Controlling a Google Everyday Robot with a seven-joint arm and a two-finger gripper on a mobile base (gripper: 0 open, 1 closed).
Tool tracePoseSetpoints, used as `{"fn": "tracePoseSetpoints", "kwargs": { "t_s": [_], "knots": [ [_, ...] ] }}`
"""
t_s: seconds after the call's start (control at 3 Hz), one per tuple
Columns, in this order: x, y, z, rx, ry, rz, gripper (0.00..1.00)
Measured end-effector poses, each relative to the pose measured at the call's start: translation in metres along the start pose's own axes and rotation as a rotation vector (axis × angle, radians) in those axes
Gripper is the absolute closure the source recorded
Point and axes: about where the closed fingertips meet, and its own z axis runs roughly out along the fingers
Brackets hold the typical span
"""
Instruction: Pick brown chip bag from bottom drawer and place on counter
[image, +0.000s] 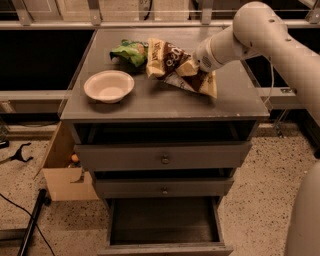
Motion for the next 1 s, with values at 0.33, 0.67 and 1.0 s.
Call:
{"fn": "tracePoseSetpoints", "kwargs": {
  "t_s": [0.33,0.67,1.0],
  "knots": [
    [0.0,0.0,0.0,0.0,0.0,0.0,0.24],
    [0.0,0.0,0.0001,0.0,0.0,0.0,0.0],
    [0.0,0.0001,0.0001,0.0,0.0,0.0,0.0]
  ]
}}
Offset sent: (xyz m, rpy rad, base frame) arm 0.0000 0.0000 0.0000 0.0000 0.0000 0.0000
